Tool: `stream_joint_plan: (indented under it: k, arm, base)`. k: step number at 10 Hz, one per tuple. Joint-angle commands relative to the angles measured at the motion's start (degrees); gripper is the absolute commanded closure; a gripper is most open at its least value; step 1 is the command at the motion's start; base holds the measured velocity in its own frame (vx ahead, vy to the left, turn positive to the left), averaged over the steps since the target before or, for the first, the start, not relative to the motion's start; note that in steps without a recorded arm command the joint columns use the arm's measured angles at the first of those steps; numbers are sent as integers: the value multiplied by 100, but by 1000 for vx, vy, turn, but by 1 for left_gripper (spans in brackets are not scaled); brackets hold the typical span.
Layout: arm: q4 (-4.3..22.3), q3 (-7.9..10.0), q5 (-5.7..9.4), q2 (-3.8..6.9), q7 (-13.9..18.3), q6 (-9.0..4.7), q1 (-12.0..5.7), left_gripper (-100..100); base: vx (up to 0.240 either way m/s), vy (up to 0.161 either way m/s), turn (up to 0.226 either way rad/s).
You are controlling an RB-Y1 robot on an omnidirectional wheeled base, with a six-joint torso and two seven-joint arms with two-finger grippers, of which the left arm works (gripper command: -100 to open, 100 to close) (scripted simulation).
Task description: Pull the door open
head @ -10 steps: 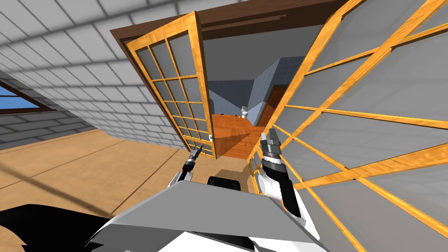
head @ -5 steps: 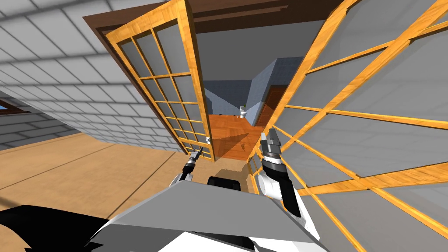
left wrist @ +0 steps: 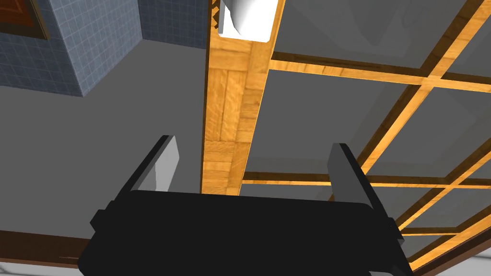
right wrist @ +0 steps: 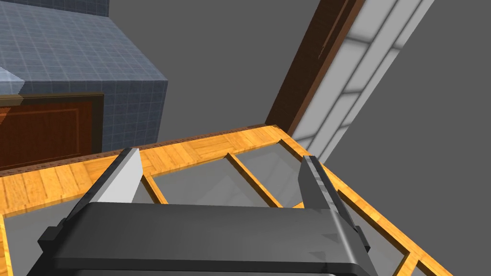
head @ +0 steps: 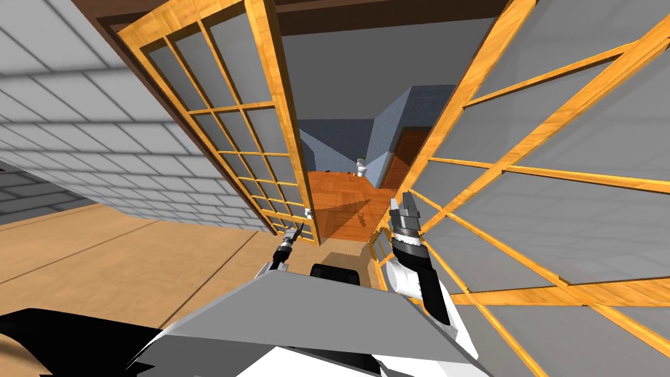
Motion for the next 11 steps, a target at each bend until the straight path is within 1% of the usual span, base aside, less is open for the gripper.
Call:
stream_joint_plan:
  k: [1,2,3,4,9,10,11]
  arm:
    - [166,35,-35,-13,-173,-54,-41,-100]
    - [325,70,-70,-22,-331,-106,-77,-100]
    - [400,86,-87,-27,-407,-131,-94,-100]
    - [550,120,-120,-36,-557,-181,-129,-100]
    - [1012,222,-221,-73,-1019,-333,-233,-100]
    - [973,212,-206,-60,-952,-332,-217,-100]
    - [1085,316,-134,46,-925,-405,-204,-100]
  base:
    - [86,9,-51]
    - [121,2,-78]
    - [121,7,-68]
    - [116,8,-81]
    - [103,6,-52]
    - [38,5,-10]
    - [105,-1,-177]
